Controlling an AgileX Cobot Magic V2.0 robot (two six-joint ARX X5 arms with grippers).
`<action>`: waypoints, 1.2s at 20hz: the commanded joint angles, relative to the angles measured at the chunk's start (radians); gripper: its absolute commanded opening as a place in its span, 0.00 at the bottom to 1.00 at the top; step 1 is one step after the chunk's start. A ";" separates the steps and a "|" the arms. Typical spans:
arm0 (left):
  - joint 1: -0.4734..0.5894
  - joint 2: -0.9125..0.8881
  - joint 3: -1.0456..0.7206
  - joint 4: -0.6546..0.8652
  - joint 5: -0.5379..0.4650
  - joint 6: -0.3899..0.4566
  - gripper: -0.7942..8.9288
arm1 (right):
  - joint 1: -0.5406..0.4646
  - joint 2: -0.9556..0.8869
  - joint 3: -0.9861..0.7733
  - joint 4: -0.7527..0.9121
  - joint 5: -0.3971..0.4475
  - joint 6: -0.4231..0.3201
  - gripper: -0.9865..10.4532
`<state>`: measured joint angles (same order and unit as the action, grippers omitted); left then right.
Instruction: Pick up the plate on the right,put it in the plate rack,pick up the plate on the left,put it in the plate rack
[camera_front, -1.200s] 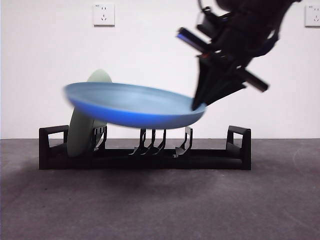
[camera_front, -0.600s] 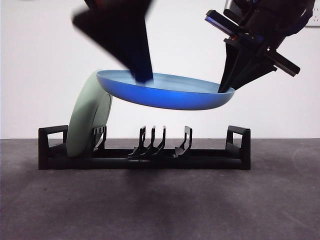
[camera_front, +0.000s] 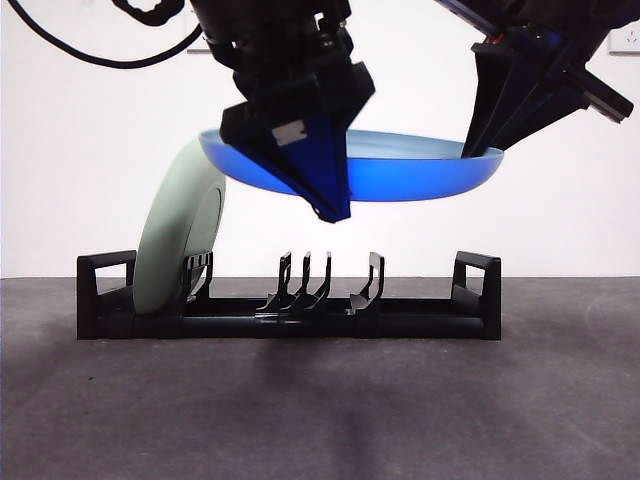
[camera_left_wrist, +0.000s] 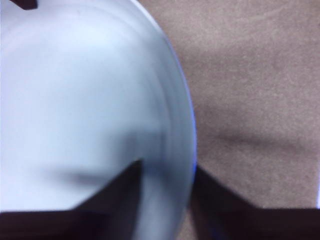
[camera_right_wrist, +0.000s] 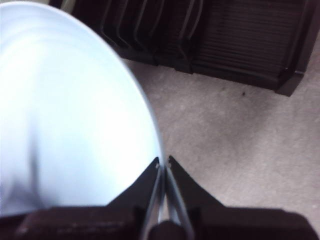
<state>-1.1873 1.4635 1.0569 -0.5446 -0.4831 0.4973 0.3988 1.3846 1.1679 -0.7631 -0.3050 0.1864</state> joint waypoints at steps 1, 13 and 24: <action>0.005 0.006 -0.001 0.006 0.018 0.006 0.07 | 0.000 -0.024 0.000 0.004 -0.010 -0.005 0.08; 0.019 0.006 -0.001 0.258 0.212 -0.187 0.07 | -0.128 -0.233 0.000 0.088 0.118 -0.022 0.28; 0.413 0.007 -0.001 0.762 0.649 -0.675 0.07 | -0.203 -0.331 0.000 0.158 0.233 -0.023 0.28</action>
<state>-0.7731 1.4643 1.0569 0.2066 0.1608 -0.1234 0.1963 1.0523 1.1679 -0.6109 -0.0746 0.1680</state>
